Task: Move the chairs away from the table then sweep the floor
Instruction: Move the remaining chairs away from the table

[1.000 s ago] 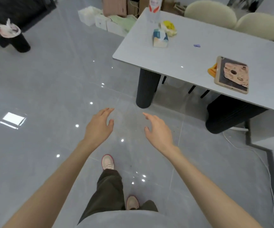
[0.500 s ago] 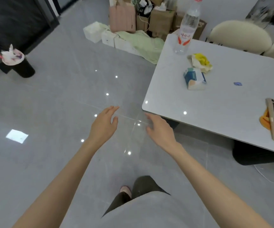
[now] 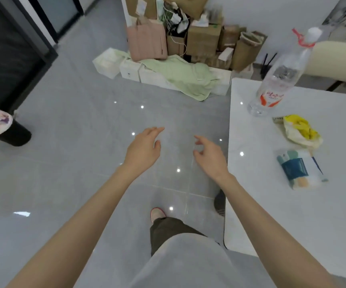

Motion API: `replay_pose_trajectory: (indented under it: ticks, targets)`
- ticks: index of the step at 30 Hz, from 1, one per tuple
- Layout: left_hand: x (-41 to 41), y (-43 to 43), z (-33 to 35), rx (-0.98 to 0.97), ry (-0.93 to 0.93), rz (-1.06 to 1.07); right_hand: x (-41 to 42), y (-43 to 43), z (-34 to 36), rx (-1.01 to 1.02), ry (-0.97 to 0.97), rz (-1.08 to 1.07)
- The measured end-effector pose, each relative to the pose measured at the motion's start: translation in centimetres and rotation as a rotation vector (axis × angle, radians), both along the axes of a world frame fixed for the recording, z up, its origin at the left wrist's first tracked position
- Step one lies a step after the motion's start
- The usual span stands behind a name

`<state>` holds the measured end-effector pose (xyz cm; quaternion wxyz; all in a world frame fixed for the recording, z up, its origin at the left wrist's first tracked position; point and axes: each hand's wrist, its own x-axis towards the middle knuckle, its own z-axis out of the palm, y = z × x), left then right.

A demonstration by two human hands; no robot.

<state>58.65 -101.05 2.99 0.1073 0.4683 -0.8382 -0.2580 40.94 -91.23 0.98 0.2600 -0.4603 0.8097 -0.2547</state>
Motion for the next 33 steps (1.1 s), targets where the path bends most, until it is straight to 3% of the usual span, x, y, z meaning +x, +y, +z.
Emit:
replay_pose_trajectory:
  ticks: [16, 24, 33]
  targets:
    - [-13.0, -33.7, 1.4, -0.039, -0.078, -0.326, -9.8, -29.4, 1.0, -0.002, 0.059, -0.294]
    - [-26.5, -49.3, 3.0, -0.077, -0.092, -0.608, -19.0, -40.8, 1.9, -0.011, 0.024, -0.592]
    - [-45.3, -56.0, 2.7, -0.070, -0.055, -0.863, -32.9, -45.4, 1.9, 0.003, 0.038, -0.862]
